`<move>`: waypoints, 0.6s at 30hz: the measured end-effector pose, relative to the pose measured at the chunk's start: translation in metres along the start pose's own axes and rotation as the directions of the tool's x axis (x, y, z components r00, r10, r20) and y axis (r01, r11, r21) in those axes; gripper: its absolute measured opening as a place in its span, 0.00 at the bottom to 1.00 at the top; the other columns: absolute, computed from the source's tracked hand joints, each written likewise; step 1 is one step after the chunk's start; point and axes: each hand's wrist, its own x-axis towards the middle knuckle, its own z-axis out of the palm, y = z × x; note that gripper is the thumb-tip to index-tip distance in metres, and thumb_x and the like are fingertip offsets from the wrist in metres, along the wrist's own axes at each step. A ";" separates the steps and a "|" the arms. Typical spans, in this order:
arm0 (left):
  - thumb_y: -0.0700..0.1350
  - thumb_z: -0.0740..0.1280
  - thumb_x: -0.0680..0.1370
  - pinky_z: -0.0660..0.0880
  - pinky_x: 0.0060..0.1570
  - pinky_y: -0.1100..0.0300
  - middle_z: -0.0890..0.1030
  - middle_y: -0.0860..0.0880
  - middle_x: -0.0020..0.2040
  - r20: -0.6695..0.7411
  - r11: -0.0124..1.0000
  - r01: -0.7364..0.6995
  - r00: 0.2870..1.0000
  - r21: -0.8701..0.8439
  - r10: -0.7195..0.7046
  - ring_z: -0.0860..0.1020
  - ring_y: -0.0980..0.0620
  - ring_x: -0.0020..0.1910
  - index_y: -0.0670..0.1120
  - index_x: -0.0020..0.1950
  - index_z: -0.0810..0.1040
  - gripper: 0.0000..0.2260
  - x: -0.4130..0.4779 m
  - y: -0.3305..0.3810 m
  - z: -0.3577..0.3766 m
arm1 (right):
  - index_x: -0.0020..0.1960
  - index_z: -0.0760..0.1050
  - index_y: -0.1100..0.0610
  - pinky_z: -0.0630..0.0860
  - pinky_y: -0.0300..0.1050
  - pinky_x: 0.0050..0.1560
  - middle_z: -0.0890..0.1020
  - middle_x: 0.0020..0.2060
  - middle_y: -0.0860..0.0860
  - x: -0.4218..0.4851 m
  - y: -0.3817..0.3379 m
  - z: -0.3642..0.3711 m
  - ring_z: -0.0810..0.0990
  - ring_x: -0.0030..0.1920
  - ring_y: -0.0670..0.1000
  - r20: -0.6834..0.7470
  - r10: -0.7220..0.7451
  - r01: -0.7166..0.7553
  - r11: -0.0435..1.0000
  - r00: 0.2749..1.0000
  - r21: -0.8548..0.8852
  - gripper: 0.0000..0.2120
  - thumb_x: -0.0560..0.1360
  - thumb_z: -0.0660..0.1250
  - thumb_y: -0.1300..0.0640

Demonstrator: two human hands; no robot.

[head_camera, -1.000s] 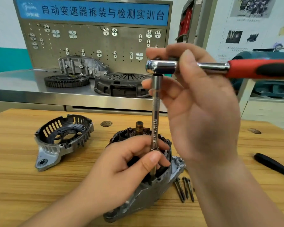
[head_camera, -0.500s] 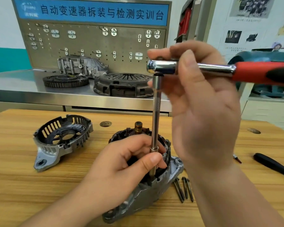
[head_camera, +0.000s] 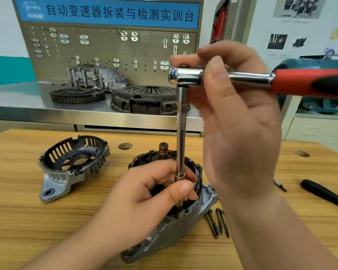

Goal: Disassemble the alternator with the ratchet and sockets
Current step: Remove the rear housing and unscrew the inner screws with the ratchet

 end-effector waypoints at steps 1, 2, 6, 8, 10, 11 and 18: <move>0.53 0.63 0.74 0.79 0.47 0.62 0.85 0.54 0.43 0.013 1.000 -0.008 1.000 0.002 0.008 0.83 0.55 0.45 0.51 0.52 0.81 0.12 0.000 0.000 0.000 | 0.48 0.72 0.56 0.77 0.43 0.47 0.81 0.43 0.52 0.001 -0.002 0.000 0.78 0.43 0.50 -0.001 0.148 -0.146 0.978 0.989 0.148 0.04 0.77 0.59 0.60; 0.53 0.63 0.75 0.78 0.47 0.63 0.85 0.54 0.43 0.028 1.000 -0.013 1.000 0.003 0.013 0.83 0.56 0.46 0.50 0.52 0.81 0.12 0.001 0.001 -0.001 | 0.48 0.73 0.56 0.77 0.43 0.45 0.82 0.43 0.52 0.003 -0.003 -0.001 0.78 0.40 0.50 0.043 0.286 -0.285 0.907 0.957 0.309 0.05 0.77 0.59 0.57; 0.49 0.65 0.73 0.76 0.45 0.69 0.85 0.52 0.41 0.027 0.999 -0.026 0.999 -0.022 0.026 0.83 0.57 0.43 0.47 0.48 0.82 0.10 0.002 0.002 -0.001 | 0.49 0.73 0.56 0.77 0.42 0.43 0.84 0.41 0.49 0.006 -0.001 -0.005 0.77 0.38 0.49 0.225 0.465 -0.495 0.613 0.856 0.615 0.09 0.78 0.55 0.53; 0.50 0.66 0.72 0.76 0.45 0.69 0.85 0.52 0.40 0.007 0.999 -0.027 1.000 -0.028 0.027 0.83 0.57 0.43 0.48 0.47 0.82 0.09 0.002 0.002 -0.001 | 0.49 0.72 0.56 0.75 0.41 0.46 0.83 0.41 0.50 0.004 -0.001 -0.005 0.77 0.40 0.49 0.176 0.418 -0.444 0.723 0.891 0.530 0.08 0.78 0.56 0.55; 0.51 0.66 0.71 0.76 0.45 0.69 0.85 0.53 0.40 -0.008 0.999 -0.019 1.000 -0.032 0.019 0.83 0.58 0.43 0.49 0.46 0.83 0.09 0.002 0.001 -0.002 | 0.49 0.72 0.56 0.75 0.39 0.46 0.82 0.42 0.53 0.002 -0.004 -0.002 0.78 0.43 0.50 0.067 0.245 -0.254 0.927 0.967 0.277 0.05 0.77 0.58 0.59; 0.52 0.66 0.71 0.76 0.45 0.69 0.85 0.54 0.40 -0.008 0.999 -0.008 1.000 -0.036 0.008 0.83 0.58 0.43 0.50 0.46 0.83 0.10 0.002 0.001 -0.002 | 0.49 0.72 0.57 0.76 0.39 0.47 0.80 0.43 0.54 0.002 -0.004 -0.002 0.79 0.44 0.51 0.026 0.094 -0.097 0.989 0.995 0.110 0.04 0.77 0.59 0.62; 0.53 0.66 0.72 0.78 0.45 0.64 0.85 0.53 0.41 0.001 1.000 -0.005 1.000 -0.028 0.005 0.83 0.56 0.43 0.52 0.50 0.81 0.10 0.001 -0.001 -0.002 | 0.48 0.72 0.56 0.76 0.39 0.43 0.81 0.41 0.52 0.002 -0.005 0.000 0.78 0.41 0.49 0.041 0.243 -0.244 0.929 0.969 0.280 0.04 0.76 0.59 0.60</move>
